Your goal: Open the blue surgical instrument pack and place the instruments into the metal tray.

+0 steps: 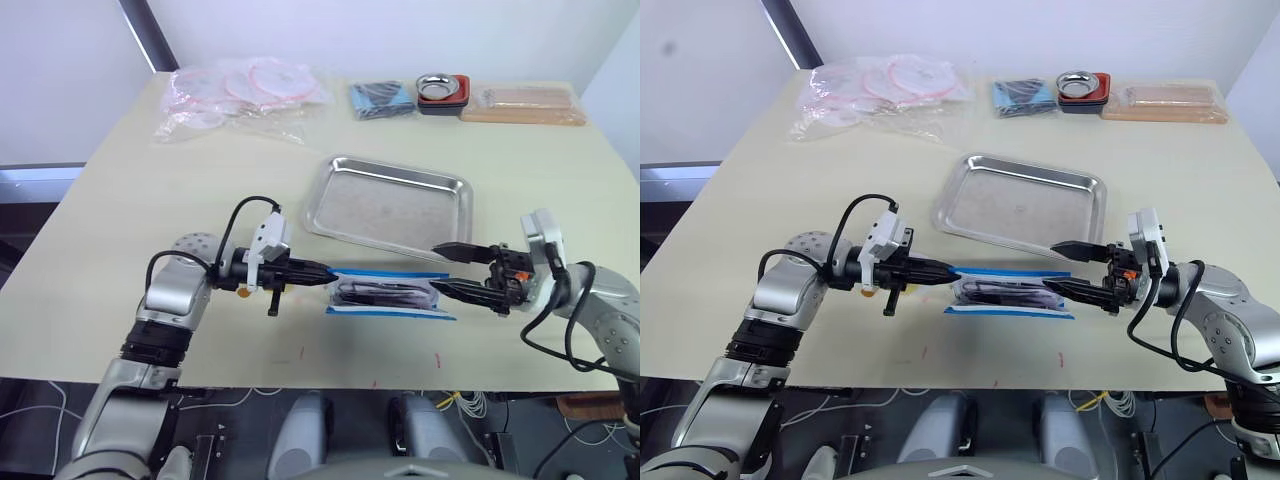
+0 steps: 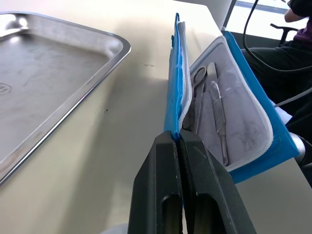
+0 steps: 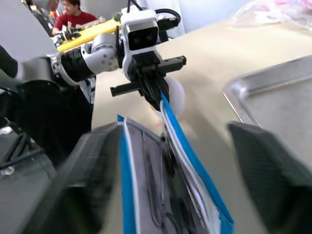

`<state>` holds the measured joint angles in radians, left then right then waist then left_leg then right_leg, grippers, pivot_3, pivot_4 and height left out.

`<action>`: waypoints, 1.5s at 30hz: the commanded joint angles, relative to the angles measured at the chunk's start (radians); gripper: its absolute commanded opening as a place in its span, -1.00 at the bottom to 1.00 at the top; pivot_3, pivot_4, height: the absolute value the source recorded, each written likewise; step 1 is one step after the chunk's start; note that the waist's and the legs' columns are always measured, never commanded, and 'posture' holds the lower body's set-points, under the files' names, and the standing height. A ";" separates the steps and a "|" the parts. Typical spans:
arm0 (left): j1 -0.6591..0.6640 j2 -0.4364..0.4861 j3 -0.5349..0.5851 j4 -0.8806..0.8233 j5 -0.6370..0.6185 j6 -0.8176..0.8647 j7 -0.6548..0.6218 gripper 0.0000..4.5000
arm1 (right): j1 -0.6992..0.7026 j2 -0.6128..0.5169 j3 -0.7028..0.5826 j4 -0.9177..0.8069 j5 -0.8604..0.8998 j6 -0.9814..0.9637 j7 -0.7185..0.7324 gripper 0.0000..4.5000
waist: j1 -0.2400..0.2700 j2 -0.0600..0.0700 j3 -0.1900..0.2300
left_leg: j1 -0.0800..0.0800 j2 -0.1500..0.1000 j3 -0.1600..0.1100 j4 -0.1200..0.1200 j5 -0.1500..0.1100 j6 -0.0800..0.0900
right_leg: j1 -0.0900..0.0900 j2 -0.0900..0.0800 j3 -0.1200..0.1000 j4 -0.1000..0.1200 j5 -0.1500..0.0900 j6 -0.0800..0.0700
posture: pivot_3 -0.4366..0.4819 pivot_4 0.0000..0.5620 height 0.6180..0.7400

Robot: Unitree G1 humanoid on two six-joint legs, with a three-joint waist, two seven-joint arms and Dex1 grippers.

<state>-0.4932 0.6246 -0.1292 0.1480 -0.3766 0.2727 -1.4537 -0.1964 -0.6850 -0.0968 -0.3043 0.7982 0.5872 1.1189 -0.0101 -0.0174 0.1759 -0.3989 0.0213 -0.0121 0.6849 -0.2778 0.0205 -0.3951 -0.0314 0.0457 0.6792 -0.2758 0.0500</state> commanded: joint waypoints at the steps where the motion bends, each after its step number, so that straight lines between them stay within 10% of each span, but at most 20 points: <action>1: -0.007 -0.012 -0.022 0.018 0.009 -0.006 -0.006 -1.00 | 0.031 -0.023 0.041 -0.030 -0.050 -0.017 0.017 0.08 | 0.001 0.000 0.000 | 0.000 0.000 0.000 0.000 0.000 0.000 | 0.000 0.000 0.000 0.000 0.000 0.000 | -0.05 -0.47 1.00; 6: -0.027 -0.019 -0.024 0.047 0.015 -0.007 -0.012 -1.00 | 0.049 -0.036 0.090 -0.013 -0.119 -0.048 0.032 -0.96 | -0.001 0.000 0.000 | 0.000 0.000 0.000 0.000 0.000 0.000 | 0.000 0.000 0.000 0.000 0.000 0.000 | -0.05 -0.47 1.00; 45: -0.187 -0.123 -0.195 0.400 0.334 -0.204 0.037 -1.00 | 0.206 -0.078 0.276 -0.047 -0.358 -0.219 0.092 -0.98 | 0.003 0.008 -0.008 | 0.003 -0.005 -0.003 0.002 0.000 0.000 | 0.004 0.001 -0.002 0.000 0.000 0.001 | -0.05 -0.47 1.00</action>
<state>-0.7222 0.5046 -0.2681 0.5221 -0.0761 0.0592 -1.3848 0.0014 -0.7574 0.1967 -0.3106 0.4198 0.3659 1.2104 -0.0070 -0.0090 0.1677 -0.3963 0.0167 -0.0155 0.6873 -0.2777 0.0205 -0.3910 -0.0308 0.0440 0.6795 -0.2758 0.0507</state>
